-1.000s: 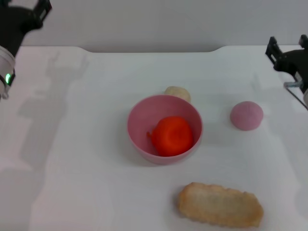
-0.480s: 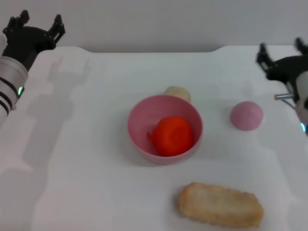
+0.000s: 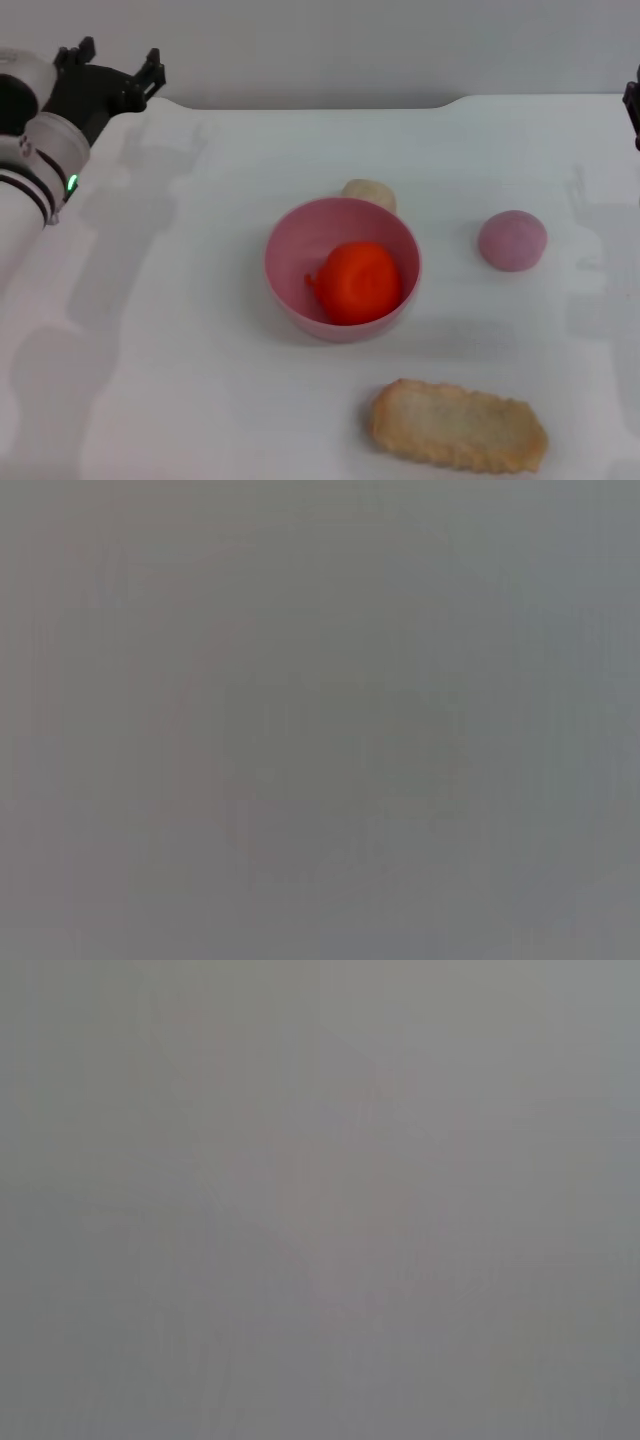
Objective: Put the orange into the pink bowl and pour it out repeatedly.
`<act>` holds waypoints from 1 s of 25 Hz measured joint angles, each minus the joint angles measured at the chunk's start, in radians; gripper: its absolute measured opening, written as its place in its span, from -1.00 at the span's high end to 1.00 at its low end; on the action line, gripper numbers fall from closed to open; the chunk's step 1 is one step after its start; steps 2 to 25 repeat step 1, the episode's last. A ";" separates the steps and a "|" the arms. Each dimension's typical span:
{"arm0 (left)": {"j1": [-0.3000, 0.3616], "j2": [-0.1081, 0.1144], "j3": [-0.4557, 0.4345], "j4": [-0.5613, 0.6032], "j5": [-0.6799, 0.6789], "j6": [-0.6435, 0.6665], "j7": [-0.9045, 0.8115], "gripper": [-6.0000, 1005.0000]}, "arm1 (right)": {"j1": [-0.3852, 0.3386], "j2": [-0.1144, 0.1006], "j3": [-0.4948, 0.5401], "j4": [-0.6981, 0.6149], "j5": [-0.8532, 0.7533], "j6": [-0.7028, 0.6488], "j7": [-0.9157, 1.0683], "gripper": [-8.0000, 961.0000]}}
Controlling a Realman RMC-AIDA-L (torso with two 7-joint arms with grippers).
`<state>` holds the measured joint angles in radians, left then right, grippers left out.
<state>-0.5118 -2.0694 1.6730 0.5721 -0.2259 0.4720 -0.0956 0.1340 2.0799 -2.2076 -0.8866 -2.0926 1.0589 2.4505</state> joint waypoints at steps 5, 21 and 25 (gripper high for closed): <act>0.000 0.000 0.000 0.000 0.000 0.000 0.000 -0.65 | 0.000 0.000 0.000 0.000 0.000 0.000 0.000 -0.70; 0.000 0.000 0.000 0.000 0.000 0.000 0.000 -0.65 | 0.000 0.000 0.000 0.000 0.000 0.000 0.000 -0.70; 0.000 0.000 0.000 0.000 0.000 0.000 0.000 -0.65 | 0.000 0.000 0.000 0.000 0.000 0.000 0.000 -0.70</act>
